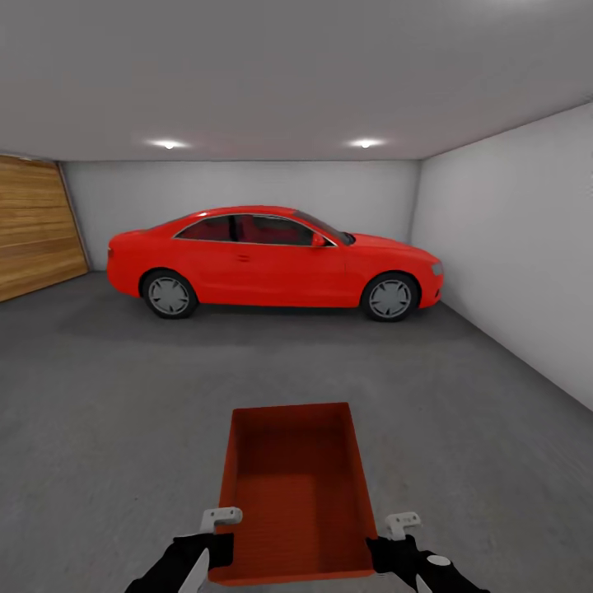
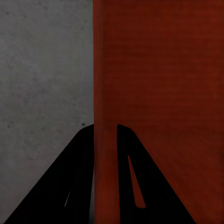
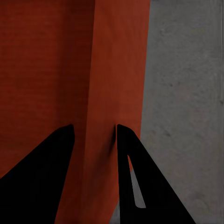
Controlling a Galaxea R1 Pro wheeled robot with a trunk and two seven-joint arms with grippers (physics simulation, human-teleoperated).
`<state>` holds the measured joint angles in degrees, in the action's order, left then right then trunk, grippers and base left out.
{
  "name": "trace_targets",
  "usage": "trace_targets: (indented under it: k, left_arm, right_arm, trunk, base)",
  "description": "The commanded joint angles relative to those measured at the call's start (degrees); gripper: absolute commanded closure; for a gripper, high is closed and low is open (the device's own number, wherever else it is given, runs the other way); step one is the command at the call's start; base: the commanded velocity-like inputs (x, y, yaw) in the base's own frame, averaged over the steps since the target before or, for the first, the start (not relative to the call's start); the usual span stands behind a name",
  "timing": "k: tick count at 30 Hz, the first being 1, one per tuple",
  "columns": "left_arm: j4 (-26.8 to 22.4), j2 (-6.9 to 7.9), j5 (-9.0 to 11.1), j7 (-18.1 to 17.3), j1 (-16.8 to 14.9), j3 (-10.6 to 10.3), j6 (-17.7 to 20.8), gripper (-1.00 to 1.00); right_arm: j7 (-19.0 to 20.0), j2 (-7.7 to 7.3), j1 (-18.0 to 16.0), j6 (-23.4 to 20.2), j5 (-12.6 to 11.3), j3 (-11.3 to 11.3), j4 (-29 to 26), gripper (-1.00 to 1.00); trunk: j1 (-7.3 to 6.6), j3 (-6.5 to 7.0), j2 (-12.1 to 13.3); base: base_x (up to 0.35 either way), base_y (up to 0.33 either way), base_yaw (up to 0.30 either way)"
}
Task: Move the two storage containers from the living room to the garage. In the garage, place one container on the floor and stack the other container on top of it (either order is fine).
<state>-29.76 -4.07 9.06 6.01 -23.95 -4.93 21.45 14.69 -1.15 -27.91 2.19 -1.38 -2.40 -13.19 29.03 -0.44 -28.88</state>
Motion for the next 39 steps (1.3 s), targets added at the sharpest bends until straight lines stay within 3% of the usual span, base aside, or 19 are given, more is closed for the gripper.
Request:
trace_targets:
  k: [1, 39]
  left_arm:
    - [-0.74, 0.0, -1.51, 1.6, -0.05, 0.45, -1.85, 1.0]
    - [-0.74, 0.2, -1.59, 1.61, -0.05, 0.45, -1.85, 1.0]
  right_arm:
    - [1.22, 1.33, 0.06, 0.27, -0.2, -2.35, 0.22, 1.0]
    - [1.22, 1.33, 0.06, 0.26, -0.2, -2.4, 0.21, 1.0]
  trunk:
    - [0.05, -0.05, -0.05]
    - [0.05, 0.52, -0.05]
  base:
    - [0.325, 0.0, -0.169]
    - [0.314, 0.0, -0.27]
